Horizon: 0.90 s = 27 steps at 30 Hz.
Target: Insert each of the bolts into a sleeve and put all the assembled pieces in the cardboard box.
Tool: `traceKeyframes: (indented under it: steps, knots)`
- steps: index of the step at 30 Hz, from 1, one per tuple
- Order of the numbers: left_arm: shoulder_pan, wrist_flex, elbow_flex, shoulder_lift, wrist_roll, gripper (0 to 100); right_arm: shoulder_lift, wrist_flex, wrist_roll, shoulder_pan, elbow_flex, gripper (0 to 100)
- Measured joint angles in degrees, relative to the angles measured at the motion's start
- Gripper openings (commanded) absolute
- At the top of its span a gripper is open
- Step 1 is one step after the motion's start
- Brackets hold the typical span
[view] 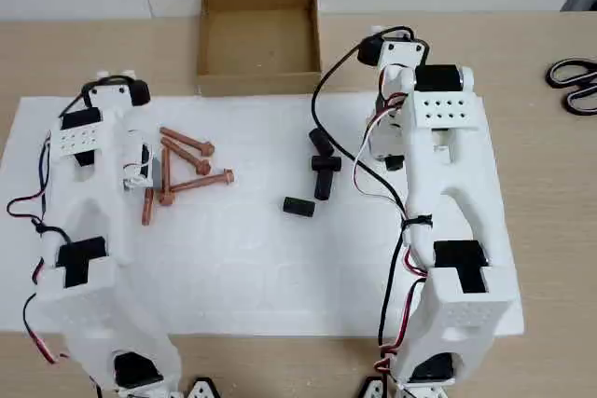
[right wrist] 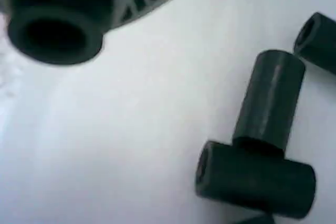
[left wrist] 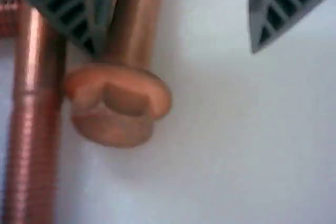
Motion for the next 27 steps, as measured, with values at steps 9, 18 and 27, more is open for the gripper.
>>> traceKeyframes:
  steps: [9,18,27]
  knots:
    - [-0.26,0.35,-4.04,4.31,1.49,17,0.0,1.05,0.0,0.0,0.0,0.4]
    - [0.35,0.44,-4.92,5.01,1.49,7,0.0,1.05,0.0,0.0,0.0,0.4]
    - [2.2,0.44,-4.92,5.1,1.58,6,0.0,1.05,0.0,0.0,0.0,0.4]
